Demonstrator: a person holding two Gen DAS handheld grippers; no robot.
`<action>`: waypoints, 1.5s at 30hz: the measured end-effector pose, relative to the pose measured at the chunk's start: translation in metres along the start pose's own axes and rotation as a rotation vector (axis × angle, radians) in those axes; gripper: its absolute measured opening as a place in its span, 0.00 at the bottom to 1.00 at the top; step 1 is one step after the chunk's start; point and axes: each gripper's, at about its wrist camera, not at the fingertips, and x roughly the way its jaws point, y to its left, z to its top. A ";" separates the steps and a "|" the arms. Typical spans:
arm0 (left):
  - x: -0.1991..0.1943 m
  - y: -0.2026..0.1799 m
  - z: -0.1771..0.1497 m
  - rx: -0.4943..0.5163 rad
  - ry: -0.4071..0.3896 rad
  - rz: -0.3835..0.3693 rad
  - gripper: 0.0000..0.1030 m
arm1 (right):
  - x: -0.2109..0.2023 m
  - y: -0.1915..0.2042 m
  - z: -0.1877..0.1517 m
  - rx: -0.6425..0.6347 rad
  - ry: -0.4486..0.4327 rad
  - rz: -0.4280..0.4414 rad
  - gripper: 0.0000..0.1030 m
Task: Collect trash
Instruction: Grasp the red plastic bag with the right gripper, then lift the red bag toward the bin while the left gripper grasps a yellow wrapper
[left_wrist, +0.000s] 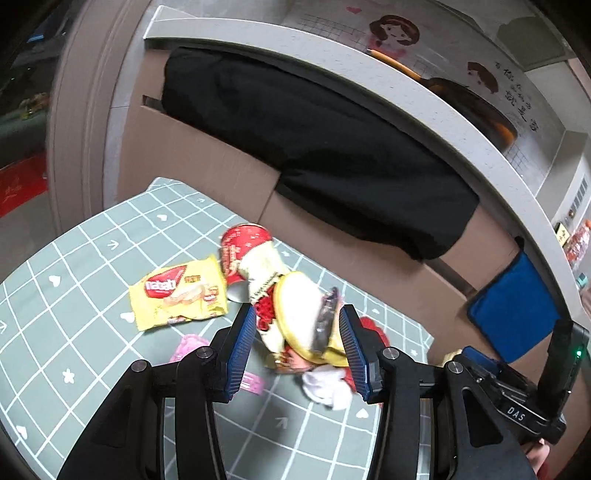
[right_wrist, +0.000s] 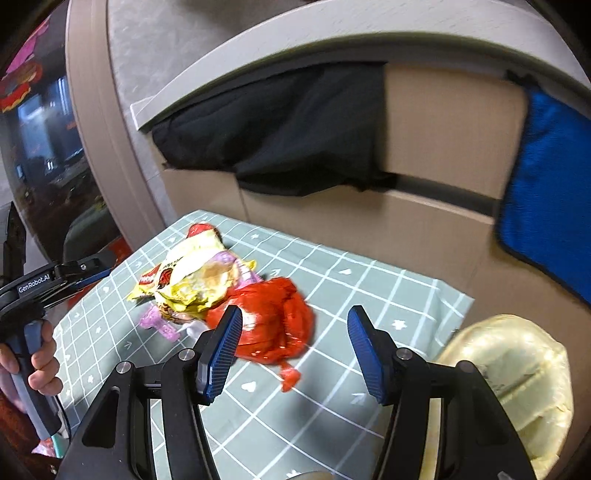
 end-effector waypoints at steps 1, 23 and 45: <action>0.000 0.004 -0.001 -0.003 -0.002 0.010 0.46 | 0.007 0.004 0.001 -0.009 0.012 0.010 0.55; 0.005 0.021 -0.010 0.018 0.053 -0.010 0.46 | 0.111 0.006 -0.014 0.102 0.202 0.094 0.61; 0.115 -0.092 -0.011 0.239 0.263 -0.118 0.46 | -0.017 -0.060 -0.019 0.117 0.037 -0.030 0.36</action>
